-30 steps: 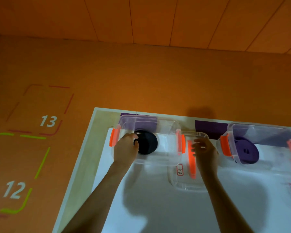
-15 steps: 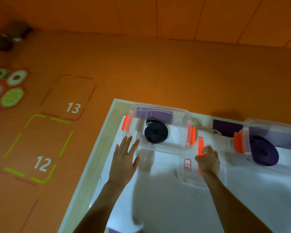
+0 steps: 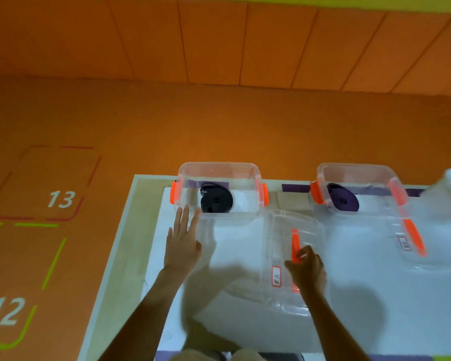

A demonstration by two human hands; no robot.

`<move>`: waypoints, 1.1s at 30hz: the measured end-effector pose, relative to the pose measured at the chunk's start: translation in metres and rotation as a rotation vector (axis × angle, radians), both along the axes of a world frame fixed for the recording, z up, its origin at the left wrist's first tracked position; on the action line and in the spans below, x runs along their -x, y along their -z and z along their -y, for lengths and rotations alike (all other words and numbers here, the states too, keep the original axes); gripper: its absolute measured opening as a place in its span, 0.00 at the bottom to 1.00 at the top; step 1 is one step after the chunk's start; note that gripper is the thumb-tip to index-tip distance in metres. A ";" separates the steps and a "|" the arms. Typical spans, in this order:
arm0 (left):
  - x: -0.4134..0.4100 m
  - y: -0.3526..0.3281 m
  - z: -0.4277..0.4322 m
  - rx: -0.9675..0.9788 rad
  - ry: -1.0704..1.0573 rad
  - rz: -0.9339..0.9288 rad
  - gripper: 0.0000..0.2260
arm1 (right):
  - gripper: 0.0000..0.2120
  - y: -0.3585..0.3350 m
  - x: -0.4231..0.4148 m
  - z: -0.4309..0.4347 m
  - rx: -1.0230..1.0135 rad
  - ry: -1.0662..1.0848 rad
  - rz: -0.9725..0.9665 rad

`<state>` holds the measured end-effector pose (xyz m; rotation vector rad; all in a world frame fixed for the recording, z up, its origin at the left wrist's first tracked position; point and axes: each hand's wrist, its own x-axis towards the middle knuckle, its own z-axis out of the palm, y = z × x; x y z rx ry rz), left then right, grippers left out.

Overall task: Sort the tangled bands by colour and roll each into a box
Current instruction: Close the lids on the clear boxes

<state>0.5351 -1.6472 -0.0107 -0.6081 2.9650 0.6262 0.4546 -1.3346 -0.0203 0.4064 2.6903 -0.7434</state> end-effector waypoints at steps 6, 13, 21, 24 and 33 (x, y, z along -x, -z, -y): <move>0.001 0.001 0.004 -0.074 0.010 0.004 0.44 | 0.14 -0.018 -0.022 -0.005 0.031 0.021 -0.087; 0.004 -0.001 0.004 -0.075 -0.003 -0.048 0.36 | 0.16 -0.062 0.028 0.032 0.050 -0.181 -0.230; 0.009 0.001 0.007 -0.159 -0.145 -0.346 0.30 | 0.17 -0.083 0.115 0.116 -0.123 -0.672 -0.268; 0.024 -0.003 0.015 -0.203 -0.248 -0.478 0.30 | 0.15 -0.080 0.140 0.148 -0.177 -0.871 -0.266; 0.096 -0.007 0.057 -0.338 -0.571 -0.405 0.30 | 0.15 -0.052 0.169 0.213 0.025 -1.198 -0.156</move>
